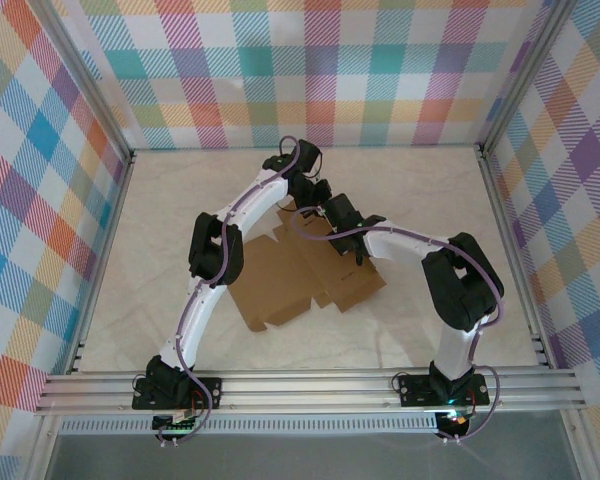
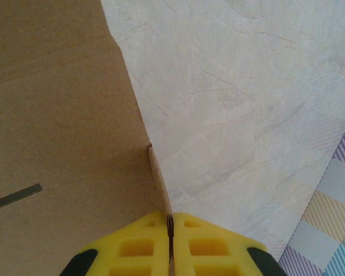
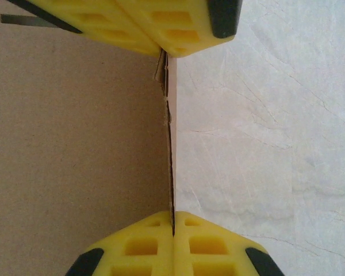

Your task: Fold the paper box

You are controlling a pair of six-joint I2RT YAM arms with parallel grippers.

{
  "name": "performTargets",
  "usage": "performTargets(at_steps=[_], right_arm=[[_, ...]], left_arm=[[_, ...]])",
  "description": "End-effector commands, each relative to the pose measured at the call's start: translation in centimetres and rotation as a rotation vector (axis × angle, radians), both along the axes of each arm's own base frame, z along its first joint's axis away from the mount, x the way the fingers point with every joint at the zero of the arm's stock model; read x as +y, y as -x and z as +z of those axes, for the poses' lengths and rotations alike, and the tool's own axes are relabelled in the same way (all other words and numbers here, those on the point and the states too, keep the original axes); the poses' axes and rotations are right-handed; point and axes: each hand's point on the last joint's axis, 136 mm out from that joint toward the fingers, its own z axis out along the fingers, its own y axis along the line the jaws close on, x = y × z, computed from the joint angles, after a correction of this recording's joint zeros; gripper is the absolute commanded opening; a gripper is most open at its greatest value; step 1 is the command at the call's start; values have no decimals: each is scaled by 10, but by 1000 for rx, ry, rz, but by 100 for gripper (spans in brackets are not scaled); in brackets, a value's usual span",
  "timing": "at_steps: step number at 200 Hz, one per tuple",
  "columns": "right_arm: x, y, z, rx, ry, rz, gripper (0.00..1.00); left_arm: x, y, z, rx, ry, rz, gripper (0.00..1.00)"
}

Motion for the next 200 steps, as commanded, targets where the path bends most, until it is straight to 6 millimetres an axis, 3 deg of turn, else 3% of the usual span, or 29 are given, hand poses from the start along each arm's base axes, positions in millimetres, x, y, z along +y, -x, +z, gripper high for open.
performTargets(at_steps=[1,9,20,37,70,85,95,102,106,111,130,142,167,200], right_arm=[[6,-11,12,-56,-8,3,0],[7,-10,13,-56,-8,3,0],[6,-11,12,-56,-7,2,0],[6,-11,13,-56,-11,1,0],[8,-11,13,-56,-19,1,0],[8,-11,13,-56,-19,-1,0],[8,-10,13,-56,-20,-4,0],[7,-11,12,-54,-23,-10,0],[7,-11,12,-53,-25,-12,0],[7,-10,13,-55,-28,-13,0],[7,-10,13,-55,-33,-19,0],[6,-10,13,-57,-36,-22,0],[4,-8,13,-56,-46,-30,0],[-1,-6,13,-43,-88,-54,0]], left_arm=[[-5,8,1,16,8,-17,7],[-5,7,2,14,9,-16,12],[-4,7,1,14,6,-13,30],[-4,6,1,11,6,-12,31],[-5,6,2,11,11,-13,10],[-4,6,2,10,8,-12,12],[-4,6,3,8,10,-15,24],[-4,6,5,4,11,-16,24],[-5,6,6,1,12,-18,18],[-5,6,5,1,13,-21,0],[-6,7,9,-2,22,-30,0],[-3,6,12,-17,12,-23,35],[5,3,25,-66,-1,-20,51],[35,2,46,-143,-65,-4,82]])
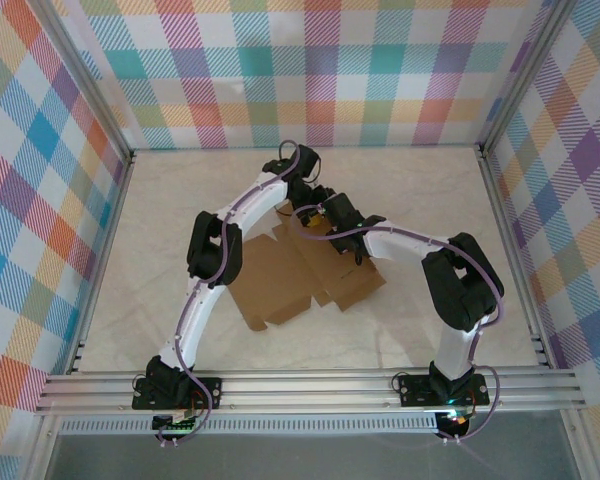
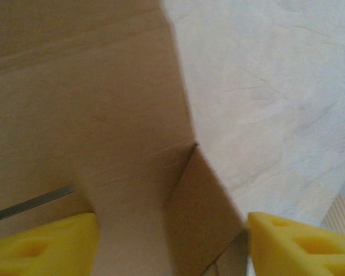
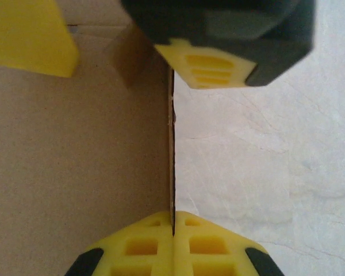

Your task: Fold the paper box

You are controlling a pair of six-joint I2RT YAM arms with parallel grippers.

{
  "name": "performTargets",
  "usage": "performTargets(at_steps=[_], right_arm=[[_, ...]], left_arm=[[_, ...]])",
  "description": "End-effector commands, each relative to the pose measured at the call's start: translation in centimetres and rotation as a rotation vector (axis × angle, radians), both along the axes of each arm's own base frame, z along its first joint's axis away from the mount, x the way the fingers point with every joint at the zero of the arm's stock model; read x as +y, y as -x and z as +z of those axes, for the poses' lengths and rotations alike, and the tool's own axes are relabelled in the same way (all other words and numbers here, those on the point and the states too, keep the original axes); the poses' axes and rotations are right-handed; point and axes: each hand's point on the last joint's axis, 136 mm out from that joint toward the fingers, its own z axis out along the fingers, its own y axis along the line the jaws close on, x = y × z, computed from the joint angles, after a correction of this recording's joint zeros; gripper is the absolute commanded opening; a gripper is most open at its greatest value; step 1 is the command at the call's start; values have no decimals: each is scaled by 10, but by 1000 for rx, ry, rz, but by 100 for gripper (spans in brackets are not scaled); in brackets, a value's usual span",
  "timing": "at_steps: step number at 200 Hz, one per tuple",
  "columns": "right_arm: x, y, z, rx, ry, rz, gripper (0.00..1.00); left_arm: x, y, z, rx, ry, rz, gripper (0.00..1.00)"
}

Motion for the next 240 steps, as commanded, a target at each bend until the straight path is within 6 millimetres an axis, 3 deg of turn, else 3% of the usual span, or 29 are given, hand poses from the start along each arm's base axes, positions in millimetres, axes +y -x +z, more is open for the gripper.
performTargets(at_steps=[1,7,12,22,47,73,89,126,147,163,181,240], right_arm=[[-2,-3,11,-28,-69,-39,0],[-5,-3,11,-29,-69,-46,0],[-6,-3,11,-30,-90,-66,0],[-8,-2,11,-29,-119,-81,0],[-13,0,12,-11,-186,-96,0],[-22,1,10,7,-211,-104,0],[-29,2,9,13,-221,-115,0],[-40,4,11,9,-226,-127,0],[-35,11,11,43,-275,-71,0],[-33,17,11,79,-304,-31,0],[-34,22,11,105,-313,5,0],[-36,24,21,101,-363,32,0]], left_arm=[[21,-4,63,-147,-12,-2,83],[26,-3,67,-164,-19,0,86],[30,-2,70,-181,-29,-5,95],[40,0,78,-230,-66,-18,100],[67,7,88,-347,-169,-102,100],[98,6,86,-394,-229,-208,100],[121,2,83,-410,-265,-215,100],[151,-1,90,-532,-271,-199,99],[158,1,86,-594,-260,-262,96],[160,6,77,-579,-227,-321,89],[159,9,70,-543,-136,-373,88],[136,31,47,-470,22,-562,84]])
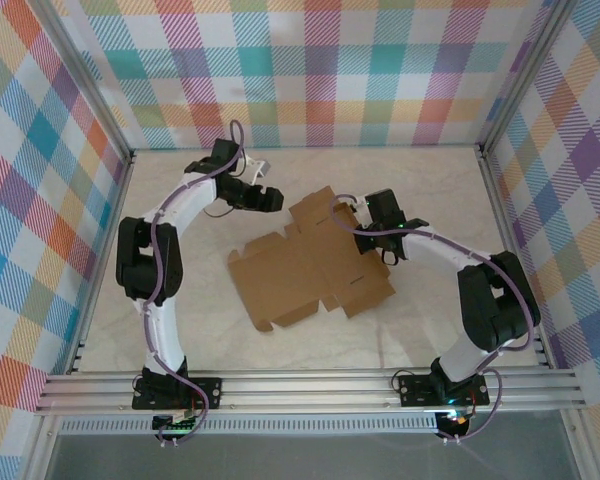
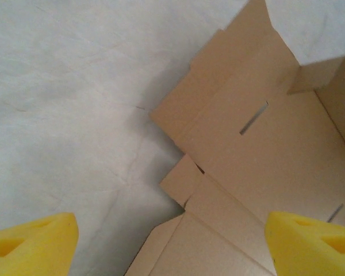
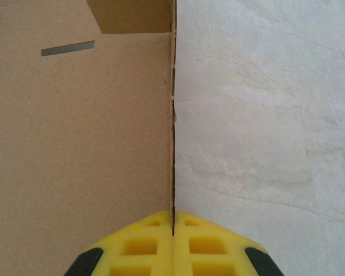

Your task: Fold the paper box

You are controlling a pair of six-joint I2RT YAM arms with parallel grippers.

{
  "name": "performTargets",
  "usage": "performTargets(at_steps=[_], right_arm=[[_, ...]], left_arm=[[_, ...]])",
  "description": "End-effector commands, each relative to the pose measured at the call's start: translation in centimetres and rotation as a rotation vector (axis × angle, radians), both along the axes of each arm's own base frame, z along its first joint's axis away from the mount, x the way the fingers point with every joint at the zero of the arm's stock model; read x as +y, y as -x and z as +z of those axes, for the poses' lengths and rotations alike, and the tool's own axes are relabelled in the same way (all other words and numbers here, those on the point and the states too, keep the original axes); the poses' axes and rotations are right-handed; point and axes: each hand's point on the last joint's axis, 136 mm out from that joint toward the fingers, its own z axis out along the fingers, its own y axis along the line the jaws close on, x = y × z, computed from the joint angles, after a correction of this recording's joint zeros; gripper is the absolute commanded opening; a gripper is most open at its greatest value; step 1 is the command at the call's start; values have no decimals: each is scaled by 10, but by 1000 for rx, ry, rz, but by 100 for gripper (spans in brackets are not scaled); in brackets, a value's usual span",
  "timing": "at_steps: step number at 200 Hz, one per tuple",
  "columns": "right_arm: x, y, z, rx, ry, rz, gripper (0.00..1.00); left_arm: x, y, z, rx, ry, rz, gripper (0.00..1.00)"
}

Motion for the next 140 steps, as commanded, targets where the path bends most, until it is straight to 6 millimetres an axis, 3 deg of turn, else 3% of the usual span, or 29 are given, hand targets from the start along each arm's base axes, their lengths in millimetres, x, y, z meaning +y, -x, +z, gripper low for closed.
performTargets(at_steps=[1,67,140], right_arm=[[5,5,10,-5,-43,44,0],[11,8,12,6,-74,61,0],[9,-2,21,-18,-90,36,0]], left_arm=[[-12,17,-10,49,59,-121,84],[-31,17,-37,85,52,-146,85],[-46,26,-61,133,55,-153,77]])
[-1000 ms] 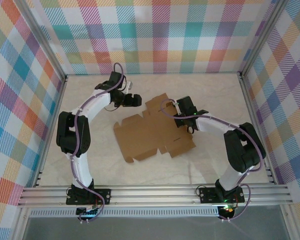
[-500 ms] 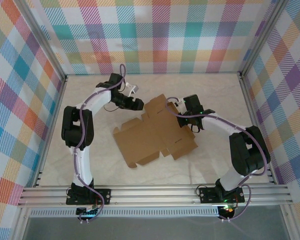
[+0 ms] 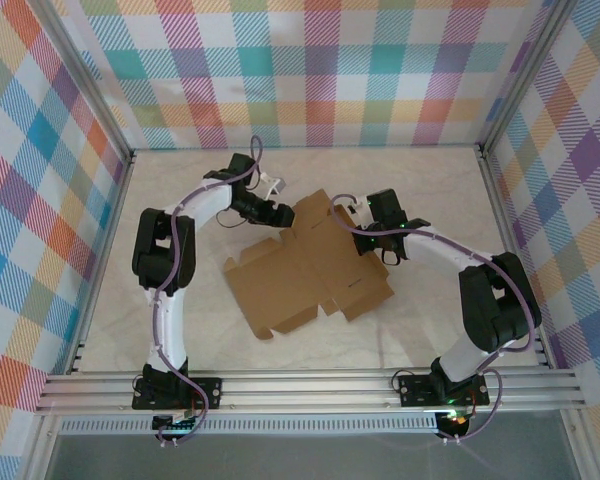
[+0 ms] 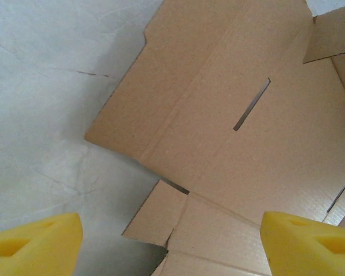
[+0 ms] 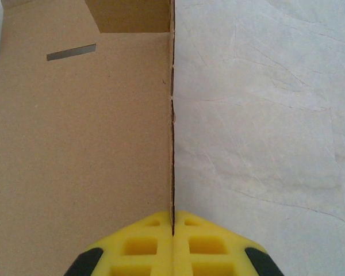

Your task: Fold the paper box

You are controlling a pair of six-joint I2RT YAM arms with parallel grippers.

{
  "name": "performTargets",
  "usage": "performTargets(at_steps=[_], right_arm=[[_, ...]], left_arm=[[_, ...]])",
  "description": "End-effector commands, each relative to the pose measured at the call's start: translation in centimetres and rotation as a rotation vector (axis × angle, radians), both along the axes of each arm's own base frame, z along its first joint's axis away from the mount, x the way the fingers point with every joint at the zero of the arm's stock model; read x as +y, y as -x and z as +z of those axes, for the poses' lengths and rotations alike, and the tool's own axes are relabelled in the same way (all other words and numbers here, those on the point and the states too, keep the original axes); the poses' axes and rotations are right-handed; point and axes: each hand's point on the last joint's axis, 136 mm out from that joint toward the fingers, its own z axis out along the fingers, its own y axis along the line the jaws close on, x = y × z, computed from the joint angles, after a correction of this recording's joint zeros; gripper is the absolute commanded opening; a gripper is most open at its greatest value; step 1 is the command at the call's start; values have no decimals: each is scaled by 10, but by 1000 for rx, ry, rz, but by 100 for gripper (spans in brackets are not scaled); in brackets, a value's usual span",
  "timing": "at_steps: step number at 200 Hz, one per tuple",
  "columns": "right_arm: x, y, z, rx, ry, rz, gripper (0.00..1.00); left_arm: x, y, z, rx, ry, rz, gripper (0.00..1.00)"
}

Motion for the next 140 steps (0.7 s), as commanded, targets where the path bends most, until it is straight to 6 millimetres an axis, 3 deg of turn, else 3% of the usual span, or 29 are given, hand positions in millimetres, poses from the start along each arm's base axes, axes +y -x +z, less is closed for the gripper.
performTargets(at_steps=[1,45,98,140], right_arm=[[2,-7,20,-42,-37,-3,0],[-1,-10,21,-33,-55,-43,0],[-4,-11,20,-32,-54,-59,0],[-6,-10,19,-30,-51,-67,0]], left_arm=[[-13,9,-13,33,14,-29,77],[-15,10,-23,43,20,-17,73],[-22,14,-17,45,37,-32,71],[-6,0,-14,-30,-19,51,76]])
